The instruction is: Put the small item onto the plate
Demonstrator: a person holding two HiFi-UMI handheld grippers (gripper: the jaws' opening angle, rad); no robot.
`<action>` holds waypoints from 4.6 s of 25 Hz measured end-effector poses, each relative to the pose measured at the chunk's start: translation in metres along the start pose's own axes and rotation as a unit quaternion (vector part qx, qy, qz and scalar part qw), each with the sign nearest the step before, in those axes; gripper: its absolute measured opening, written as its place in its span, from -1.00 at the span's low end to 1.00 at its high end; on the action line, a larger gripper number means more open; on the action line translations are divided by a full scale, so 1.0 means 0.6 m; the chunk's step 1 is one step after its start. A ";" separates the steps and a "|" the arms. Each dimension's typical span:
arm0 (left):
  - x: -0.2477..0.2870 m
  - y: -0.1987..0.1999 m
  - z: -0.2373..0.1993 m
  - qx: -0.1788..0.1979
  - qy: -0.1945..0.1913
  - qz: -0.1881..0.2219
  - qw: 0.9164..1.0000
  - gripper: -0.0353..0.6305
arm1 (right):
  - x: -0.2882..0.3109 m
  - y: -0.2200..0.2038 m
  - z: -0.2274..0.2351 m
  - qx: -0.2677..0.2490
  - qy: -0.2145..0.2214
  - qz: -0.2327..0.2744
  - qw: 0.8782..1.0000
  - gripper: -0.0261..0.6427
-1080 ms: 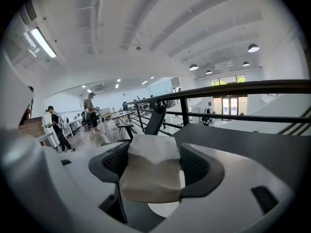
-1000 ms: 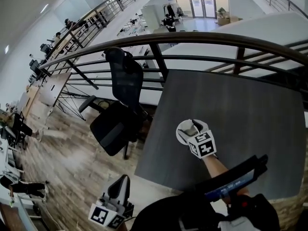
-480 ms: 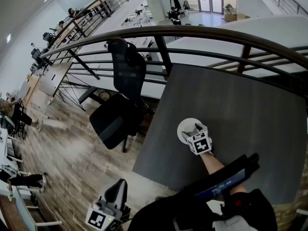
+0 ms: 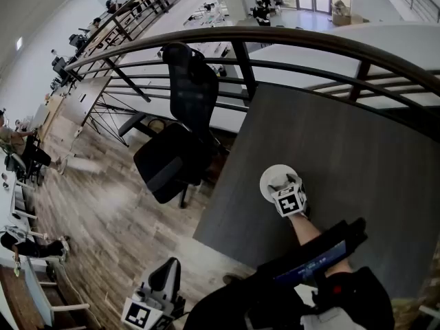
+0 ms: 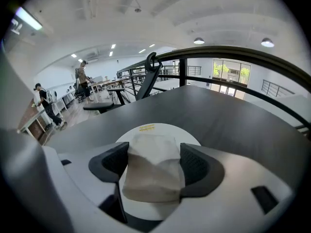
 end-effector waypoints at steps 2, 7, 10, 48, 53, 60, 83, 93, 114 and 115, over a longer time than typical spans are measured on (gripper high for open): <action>-0.004 -0.001 0.000 0.000 0.002 -0.002 1.000 -0.88 | 0.003 -0.002 -0.002 -0.015 -0.010 -0.012 1.000 0.07; -0.003 -0.006 -0.005 -0.003 0.010 0.000 1.000 -0.88 | 0.023 -0.003 -0.002 -0.037 -0.026 -0.023 0.999 0.07; -0.005 -0.007 -0.007 -0.003 0.012 -0.001 1.000 -0.88 | 0.029 -0.002 -0.003 -0.045 -0.029 -0.027 0.998 0.07; -0.106 -0.030 -0.065 0.023 -0.074 0.071 0.994 -0.88 | -0.237 0.131 -0.107 0.012 -0.029 0.202 0.979 -0.74; -0.128 -0.036 -0.074 0.025 -0.105 0.077 0.991 -0.88 | -0.294 0.128 -0.137 0.031 -0.034 0.232 0.972 -0.78; -0.164 -0.045 -0.080 0.027 -0.147 0.093 0.984 -0.88 | -0.363 0.111 -0.189 0.040 -0.052 0.256 0.964 -0.89; -0.306 -0.080 -0.106 -0.005 -0.284 0.103 0.953 -0.88 | -0.556 0.038 -0.438 0.046 -0.126 0.289 0.948 -0.91; -0.320 -0.090 -0.090 0.011 -0.332 0.121 0.936 -0.88 | -0.632 -0.017 -0.508 0.048 -0.144 0.290 0.945 -0.91; -0.311 -0.108 0.131 0.026 -0.328 0.092 0.940 -0.88 | -0.833 -0.142 -0.468 0.068 -0.108 0.336 0.933 -0.92; -0.312 -0.111 0.141 0.025 -0.327 0.091 0.940 -0.88 | -0.842 -0.149 -0.463 0.070 -0.108 0.338 0.932 -0.92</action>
Point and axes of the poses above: the fingertips, and each gripper's own axes: x forward along the fingers, z to its right, y out of its top, the point moved 7 cm from there along -x, backward along the fingers, and after that the axes turned 3 degrees about -y, right-handed, at the moved point
